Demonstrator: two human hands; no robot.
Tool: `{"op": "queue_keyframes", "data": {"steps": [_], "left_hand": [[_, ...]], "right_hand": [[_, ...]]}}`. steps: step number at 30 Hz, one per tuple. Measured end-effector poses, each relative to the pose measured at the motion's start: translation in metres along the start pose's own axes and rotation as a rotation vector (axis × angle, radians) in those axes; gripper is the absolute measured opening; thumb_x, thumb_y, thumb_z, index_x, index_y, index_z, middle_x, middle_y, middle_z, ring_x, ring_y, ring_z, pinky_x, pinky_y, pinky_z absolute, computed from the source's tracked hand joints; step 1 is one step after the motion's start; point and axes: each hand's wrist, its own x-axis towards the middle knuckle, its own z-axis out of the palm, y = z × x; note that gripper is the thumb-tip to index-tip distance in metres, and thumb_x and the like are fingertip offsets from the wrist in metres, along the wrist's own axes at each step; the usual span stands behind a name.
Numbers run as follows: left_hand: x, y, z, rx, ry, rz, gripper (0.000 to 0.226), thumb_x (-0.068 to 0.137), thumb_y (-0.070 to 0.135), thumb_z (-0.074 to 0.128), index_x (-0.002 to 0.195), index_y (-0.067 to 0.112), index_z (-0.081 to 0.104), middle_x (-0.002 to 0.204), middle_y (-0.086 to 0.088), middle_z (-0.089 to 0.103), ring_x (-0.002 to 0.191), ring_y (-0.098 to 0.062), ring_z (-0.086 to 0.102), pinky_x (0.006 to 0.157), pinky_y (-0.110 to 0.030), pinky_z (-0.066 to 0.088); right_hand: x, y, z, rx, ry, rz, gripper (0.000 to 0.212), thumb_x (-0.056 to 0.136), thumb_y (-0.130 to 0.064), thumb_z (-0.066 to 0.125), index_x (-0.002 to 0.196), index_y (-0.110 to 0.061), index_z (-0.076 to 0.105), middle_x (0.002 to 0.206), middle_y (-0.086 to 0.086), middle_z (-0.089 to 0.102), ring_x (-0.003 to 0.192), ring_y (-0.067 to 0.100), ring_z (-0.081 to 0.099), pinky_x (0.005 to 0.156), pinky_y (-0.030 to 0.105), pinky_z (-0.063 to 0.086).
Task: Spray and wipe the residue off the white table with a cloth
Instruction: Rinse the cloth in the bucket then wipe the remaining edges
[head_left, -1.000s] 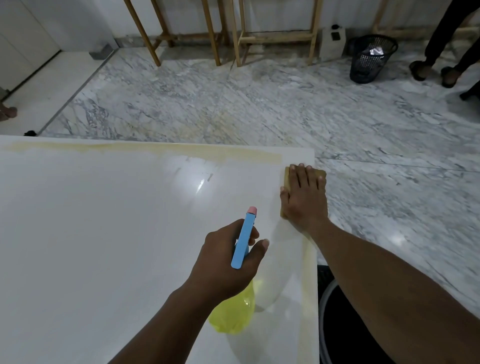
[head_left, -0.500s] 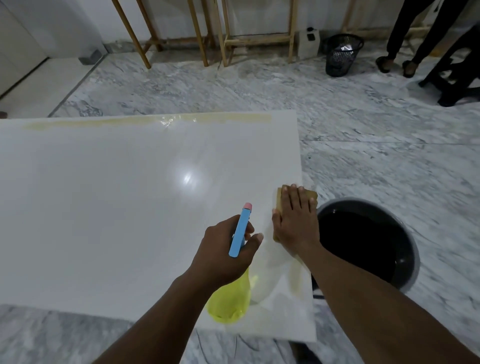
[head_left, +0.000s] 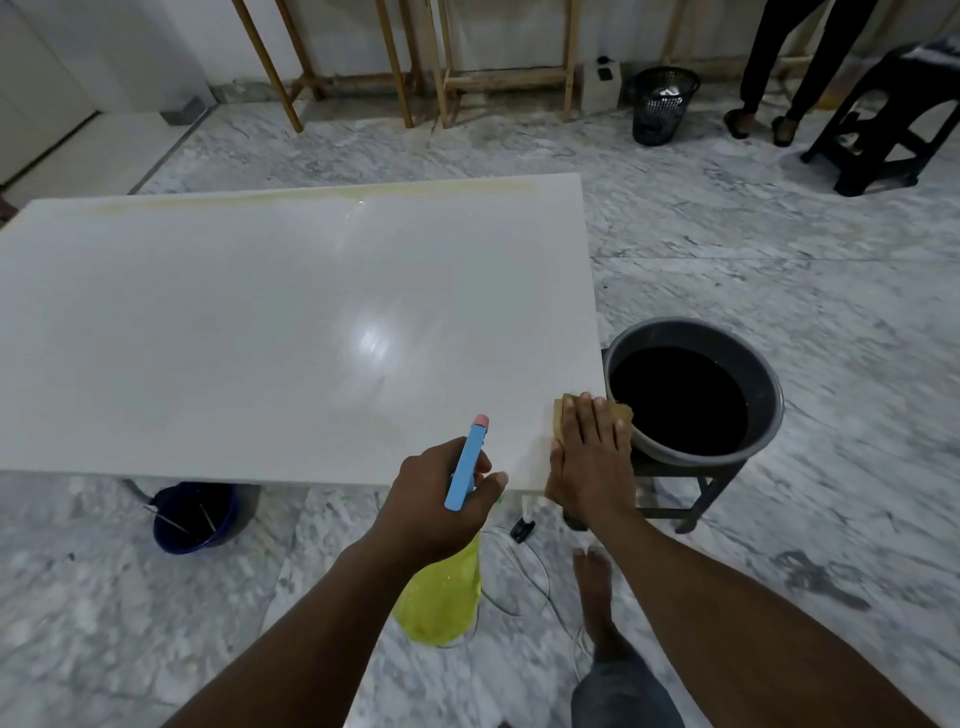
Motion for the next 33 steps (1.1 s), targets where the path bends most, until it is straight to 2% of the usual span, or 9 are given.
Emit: {"op": "queue_keyframes", "data": {"steps": [10, 12, 14, 16, 18, 20, 23, 27, 33], "left_hand": [[-0.032, -0.006, 0.010, 0.020, -0.033, 0.018, 0.019, 0.092, 0.039, 0.070, 0.085, 0.022, 0.062, 0.076, -0.001, 0.071, 0.067, -0.021, 0.074, 0.074, -0.046, 0.061], [-0.033, -0.002, 0.009, 0.019, -0.044, 0.023, 0.021, 0.091, 0.039, 0.070, 0.085, 0.021, 0.062, 0.075, -0.003, 0.071, 0.067, -0.022, 0.074, 0.073, -0.047, 0.061], [-0.031, 0.004, 0.007, 0.011, -0.064, 0.025, 0.023, 0.090, 0.042, 0.069, 0.084, 0.021, 0.061, 0.076, -0.005, 0.072, 0.067, -0.024, 0.074, 0.073, -0.048, 0.061], [-0.028, 0.012, 0.004, -0.007, -0.076, 0.027, 0.027, 0.087, 0.047, 0.066, 0.085, 0.021, 0.062, 0.076, -0.005, 0.074, 0.068, -0.024, 0.074, 0.074, -0.049, 0.061], [-0.021, 0.022, 0.001, -0.005, -0.079, 0.045, 0.028, 0.087, 0.048, 0.066, 0.085, 0.020, 0.062, 0.076, -0.004, 0.074, 0.070, -0.024, 0.074, 0.076, -0.048, 0.061], [-0.011, 0.034, -0.003, 0.014, -0.086, 0.072, 0.025, 0.090, 0.043, 0.070, 0.087, 0.019, 0.063, 0.077, -0.004, 0.074, 0.071, -0.023, 0.074, 0.078, -0.047, 0.061], [0.007, 0.055, -0.007, 0.063, -0.158, 0.111, 0.024, 0.091, 0.042, 0.072, 0.090, 0.019, 0.064, 0.081, -0.004, 0.073, 0.073, -0.022, 0.074, 0.076, -0.042, 0.062], [0.038, 0.081, -0.008, 0.149, -0.317, 0.176, 0.027, 0.092, 0.041, 0.071, 0.092, 0.015, 0.066, 0.083, -0.003, 0.069, 0.073, -0.023, 0.067, 0.070, -0.036, 0.055], [0.117, 0.099, 0.000, 0.278, -0.354, 0.128, 0.035, 0.091, 0.039, 0.067, 0.066, 0.026, 0.047, 0.066, 0.006, 0.054, 0.063, -0.017, 0.055, 0.063, -0.034, 0.047]], "right_hand": [[-0.090, -0.007, 0.001, 0.282, -0.009, -0.089, 0.061, 0.095, -0.030, 0.022, 0.151, -0.010, 0.039, 0.160, 0.006, 0.034, 0.152, 0.023, 0.021, 0.123, 0.043, 0.011], [-0.088, -0.001, -0.012, 0.551, -0.097, -0.001, 0.047, 0.101, -0.026, 0.034, 0.145, -0.018, 0.049, 0.149, 0.001, 0.049, 0.143, 0.018, 0.037, 0.120, 0.041, 0.026], [-0.075, 0.005, -0.032, 0.931, -0.215, 0.375, 0.029, 0.096, -0.030, 0.047, 0.119, -0.027, 0.065, 0.114, -0.009, 0.065, 0.109, 0.012, 0.060, 0.094, 0.034, 0.048], [-0.064, 0.009, -0.062, 1.471, -0.298, 0.737, 0.014, 0.083, -0.031, 0.058, 0.087, -0.021, 0.067, 0.084, -0.002, 0.065, 0.077, 0.015, 0.064, 0.075, 0.029, 0.051], [-0.061, 0.020, -0.089, 2.010, -0.398, 0.644, 0.019, 0.083, -0.028, 0.066, 0.095, -0.014, 0.071, 0.095, 0.012, 0.070, 0.088, 0.028, 0.069, 0.092, 0.039, 0.053], [-0.060, 0.035, -0.103, 2.321, -0.343, 0.508, 0.054, 0.095, -0.042, 0.053, 0.131, -0.002, 0.060, 0.134, 0.022, 0.060, 0.126, 0.036, 0.057, 0.115, 0.047, 0.036], [-0.050, 0.036, -0.119, 2.464, -0.517, 0.518, 0.071, 0.096, -0.061, 0.033, 0.142, -0.010, 0.053, 0.144, 0.023, 0.053, 0.130, 0.044, 0.052, 0.103, 0.068, 0.039], [-0.022, 0.031, -0.131, 2.477, -0.466, 0.602, 0.068, 0.096, -0.058, 0.037, 0.118, -0.002, 0.068, 0.120, 0.025, 0.068, 0.100, 0.042, 0.070, 0.076, 0.057, 0.059], [0.073, 0.037, -0.156, 2.434, -0.546, 0.537, 0.066, 0.081, -0.043, 0.067, 0.131, -0.001, 0.060, 0.128, 0.023, 0.064, 0.105, 0.039, 0.070, 0.079, 0.053, 0.060]]}}
